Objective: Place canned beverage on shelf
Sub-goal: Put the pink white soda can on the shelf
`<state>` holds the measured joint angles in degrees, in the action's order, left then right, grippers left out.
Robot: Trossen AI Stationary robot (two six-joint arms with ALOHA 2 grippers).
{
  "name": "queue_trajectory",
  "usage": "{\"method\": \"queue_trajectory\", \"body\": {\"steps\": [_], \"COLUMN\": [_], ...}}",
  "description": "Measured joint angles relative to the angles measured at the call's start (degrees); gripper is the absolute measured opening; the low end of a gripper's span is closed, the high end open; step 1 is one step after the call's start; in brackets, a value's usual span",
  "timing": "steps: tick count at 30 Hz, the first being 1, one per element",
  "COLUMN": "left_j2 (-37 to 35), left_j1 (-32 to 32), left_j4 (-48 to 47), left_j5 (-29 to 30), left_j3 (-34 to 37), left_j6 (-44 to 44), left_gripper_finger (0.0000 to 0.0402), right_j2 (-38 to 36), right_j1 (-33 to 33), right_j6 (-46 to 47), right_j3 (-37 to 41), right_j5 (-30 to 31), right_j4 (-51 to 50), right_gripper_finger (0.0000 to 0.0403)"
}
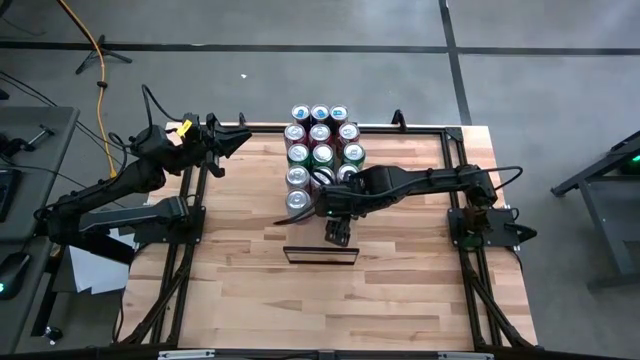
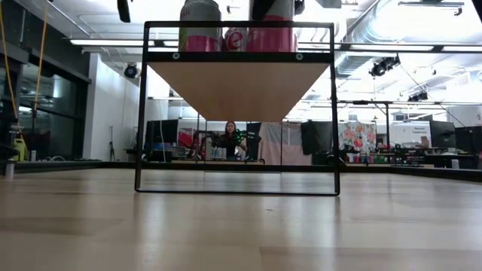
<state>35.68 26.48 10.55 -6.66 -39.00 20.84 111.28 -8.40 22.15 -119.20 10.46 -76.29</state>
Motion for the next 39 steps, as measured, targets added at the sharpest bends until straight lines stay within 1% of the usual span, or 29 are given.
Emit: {"method": "queue_trajectory", "body": {"steps": [14, 26, 29, 34, 35, 39], "left_j2": [0.0, 0.0, 0.0, 0.0, 0.0, 0.0], "left_j1": [0.0, 0.0, 0.0, 0.0, 0.0, 0.0], "left_j4": [0.0, 0.1, 0.1, 0.1, 0.1, 0.1], "left_j5": [0.0, 0.0, 0.0, 0.0, 0.0, 0.0], "left_j3": [0.0, 0.0, 0.0, 0.0, 0.0, 0.0], "left_j6": [0.0, 0.0, 0.0, -0.4, -0.4, -0.5], "left_gripper_finger": [0.0000, 0.0000, 0.0000, 0.0000, 0.0000, 0.0000], "right_j2": [1.9, 2.2, 2.3, 1.5, 1.3, 0.9], "right_j1": [0.0, 0.0, 0.0, -0.1, 0.0, 0.0], "right_j6": [0.5, 0.9, 0.9, 0.0, -0.1, -1.6], "right_j3": [0.0, 0.0, 0.0, 0.1, 0.1, 0.1], "right_j5": [1.4, 0.7, -0.4, -0.4, -0.4, -2.2], "right_j4": [-0.8, -0.5, -0.4, 0.2, 0.2, 0.2], "right_gripper_finger": [0.0312, 0.0314, 0.0333, 0.0390, 0.0395, 0.0390]}}
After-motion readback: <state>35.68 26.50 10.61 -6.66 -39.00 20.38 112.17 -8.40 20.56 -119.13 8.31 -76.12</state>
